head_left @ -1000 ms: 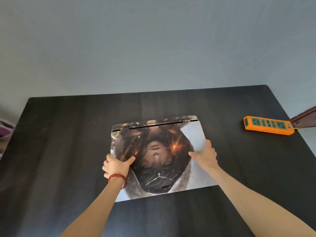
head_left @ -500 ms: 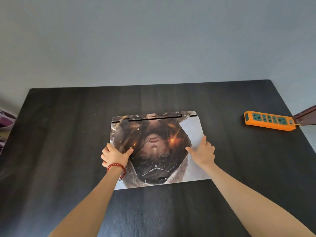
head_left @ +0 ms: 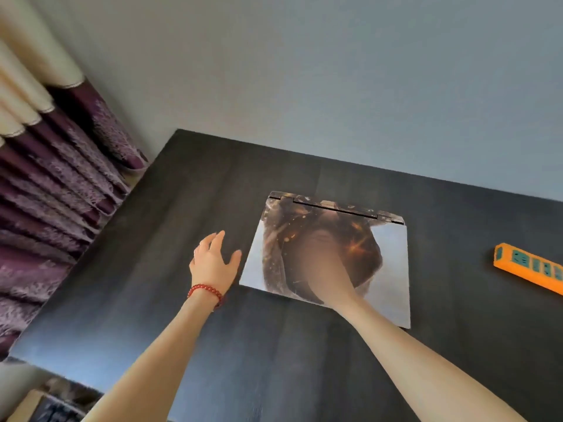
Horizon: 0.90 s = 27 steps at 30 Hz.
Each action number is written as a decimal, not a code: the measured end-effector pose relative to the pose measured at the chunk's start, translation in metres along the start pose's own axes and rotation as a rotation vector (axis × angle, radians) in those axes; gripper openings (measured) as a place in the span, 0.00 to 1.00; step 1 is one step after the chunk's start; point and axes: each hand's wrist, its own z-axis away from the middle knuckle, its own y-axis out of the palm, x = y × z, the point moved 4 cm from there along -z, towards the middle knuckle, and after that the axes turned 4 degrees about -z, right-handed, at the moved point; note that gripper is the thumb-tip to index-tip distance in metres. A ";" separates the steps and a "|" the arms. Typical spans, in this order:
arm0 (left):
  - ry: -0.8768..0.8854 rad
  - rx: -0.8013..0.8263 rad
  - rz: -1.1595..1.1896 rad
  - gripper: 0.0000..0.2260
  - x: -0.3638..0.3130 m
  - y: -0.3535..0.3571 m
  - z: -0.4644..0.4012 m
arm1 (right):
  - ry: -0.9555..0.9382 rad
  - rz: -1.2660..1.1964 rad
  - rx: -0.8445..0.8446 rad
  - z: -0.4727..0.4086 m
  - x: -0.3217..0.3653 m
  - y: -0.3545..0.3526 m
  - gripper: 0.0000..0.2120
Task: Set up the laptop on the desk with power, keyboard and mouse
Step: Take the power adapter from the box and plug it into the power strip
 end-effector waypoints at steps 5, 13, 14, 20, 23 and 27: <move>-0.145 -0.123 0.000 0.20 0.100 -0.073 0.050 | -0.272 0.006 0.168 0.016 0.105 0.068 0.16; -0.543 -0.291 0.048 0.16 0.311 -0.162 0.163 | -0.527 0.043 0.553 0.096 0.253 0.244 0.15; -0.584 -0.299 0.057 0.16 0.338 -0.166 0.180 | -0.536 0.057 0.604 0.109 0.265 0.269 0.15; -0.901 -0.248 0.173 0.11 0.494 -0.158 0.279 | -0.507 0.226 0.869 0.180 0.304 0.427 0.17; -1.064 -0.149 0.205 0.19 0.561 -0.131 0.315 | -0.485 0.325 0.967 0.204 0.305 0.501 0.18; -1.113 0.037 0.110 0.29 0.617 -0.089 0.332 | -0.467 0.397 1.021 0.219 0.294 0.568 0.19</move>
